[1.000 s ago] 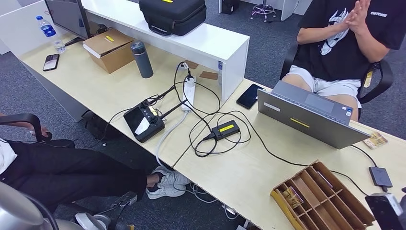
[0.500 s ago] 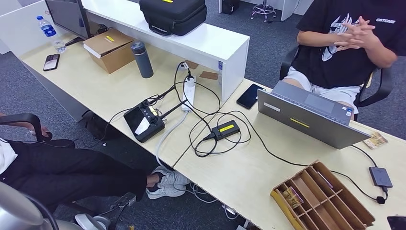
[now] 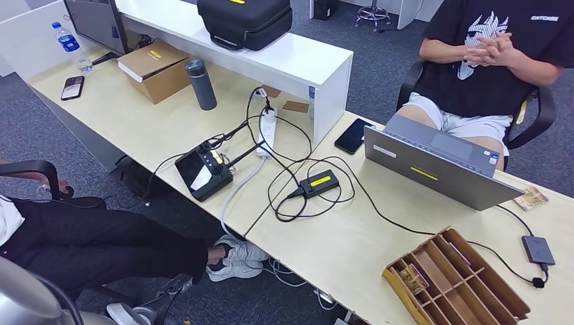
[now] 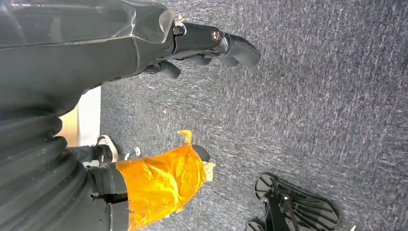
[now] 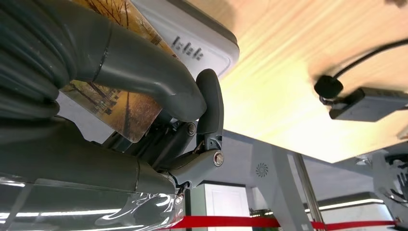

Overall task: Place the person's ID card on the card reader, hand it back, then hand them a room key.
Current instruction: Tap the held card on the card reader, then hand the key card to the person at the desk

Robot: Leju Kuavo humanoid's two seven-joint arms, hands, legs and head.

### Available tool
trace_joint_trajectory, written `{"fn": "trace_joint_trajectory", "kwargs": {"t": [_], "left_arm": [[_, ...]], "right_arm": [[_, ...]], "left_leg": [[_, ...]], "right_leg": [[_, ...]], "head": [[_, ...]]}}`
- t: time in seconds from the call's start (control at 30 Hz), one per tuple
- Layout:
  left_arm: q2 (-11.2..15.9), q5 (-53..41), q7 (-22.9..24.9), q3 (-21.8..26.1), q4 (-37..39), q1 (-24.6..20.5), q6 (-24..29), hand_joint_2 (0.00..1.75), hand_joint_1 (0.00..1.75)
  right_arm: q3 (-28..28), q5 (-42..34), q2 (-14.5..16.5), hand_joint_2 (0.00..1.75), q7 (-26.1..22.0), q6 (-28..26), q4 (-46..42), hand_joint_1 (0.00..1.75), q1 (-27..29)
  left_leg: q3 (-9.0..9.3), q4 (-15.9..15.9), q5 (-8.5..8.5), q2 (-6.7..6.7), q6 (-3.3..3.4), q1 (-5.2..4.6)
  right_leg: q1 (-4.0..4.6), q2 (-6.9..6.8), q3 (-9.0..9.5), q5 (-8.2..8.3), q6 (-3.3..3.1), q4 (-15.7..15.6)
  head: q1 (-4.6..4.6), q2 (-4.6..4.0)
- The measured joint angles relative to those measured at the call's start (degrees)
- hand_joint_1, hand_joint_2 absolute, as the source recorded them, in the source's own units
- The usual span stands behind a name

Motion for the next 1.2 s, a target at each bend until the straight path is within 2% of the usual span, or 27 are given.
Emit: {"fn": "trace_joint_trajectory", "kwargs": {"t": [0.13, 0.3, 0.5, 0.7, 0.83, 0.97, 1.13, 1.2], "left_arm": [[-0.02, -0.15, 0.0, 0.01, 0.0, -0.01, 0.01, 1.75, 0.0], [-0.08, -0.17, 0.0, 0.05, 0.0, 0.01, 0.05, 1.75, 0.0], [-0.48, -0.16, 0.01, 0.09, -0.04, 0.07, 0.08, 1.75, 0.0], [-0.57, -0.99, -0.18, 0.11, -0.3, 0.06, -0.21, 1.75, 0.0], [-0.52, -1.5, -0.44, 0.11, -0.31, 0.06, -0.28, 1.75, 0.0], [-0.14, -2.15, -0.65, 0.11, -0.31, -0.02, -0.45, 1.75, 0.0], [0.08, -2.63, -0.76, 0.1, -0.31, -0.03, -0.57, 1.75, 0.0], [0.32, -3.2, -1.05, 0.08, -0.3, -0.07, -0.86, 1.75, 0.0]], "right_arm": [[0.02, 3.36, 0.0, 1.75, 2.35, -1.65, 2.13, 1.75, -0.23], [0.04, 3.42, 0.17, 1.75, -0.75, -4.26, 2.01, 1.75, 0.07], [1.78, 0.04, 1.38, 1.75, -3.55, -3.43, -9.97, 1.75, 2.64], [5.28, -2.75, 1.7, 1.75, -3.95, -1.27, -24.14, 1.75, 3.81], [7.25, -5.27, 1.71, 1.75, -5.89, -0.81, -29.67, 1.75, 3.96], [11.02, -7.07, 1.7, 1.75, -5.2, 3.08, -36.44, 1.75, 2.89], [13.87, -7.61, 1.69, 1.75, -5.02, 4.18, -40.0, 1.75, 1.86], [15.55, -6.92, 1.72, 1.75, -4.51, 6.21, -40.36, 1.75, 0.19]], "left_leg": [[0.01, 0.0, 0.0, -0.03, 0.0, 0.0], [0.0, 0.0, 0.0, -0.03, 0.0, 0.0], [-0.01, 0.0, 0.0, -0.04, 0.0, 0.0], [0.0, 0.0, 0.0, -0.03, 0.0, 0.0], [-0.01, 0.0, 0.0, -0.04, 0.0, 0.0], [0.04, 0.0, 0.0, 0.01, 0.0, -0.01], [0.02, 0.0, 0.01, -0.06, -0.01, 0.0], [-0.02, -0.01, 0.01, 0.02, -0.01, 0.0]], "right_leg": [[0.0, -0.01, 0.03, 0.0, 0.0, 0.0], [0.0, -0.01, 0.03, 0.01, 0.0, 0.0], [0.0, -0.02, 0.01, 0.0, 0.0, 0.01], [0.0, -0.01, 0.01, -0.02, 0.01, 0.02], [0.0, -0.02, 0.04, -0.02, 0.02, 0.02], [0.0, 0.01, 0.03, -0.02, 0.01, 0.03], [0.0, -0.02, 0.06, -0.02, 0.02, 0.04], [0.0, 0.02, 0.03, 0.01, -0.03, 0.07]], "head": [[0.01, 0.0], [0.01, 0.0], [-0.01, 0.0], [0.01, 0.0], [0.01, 0.0], [-0.01, 0.0], [0.0, 0.0], [0.01, 0.0]]}}
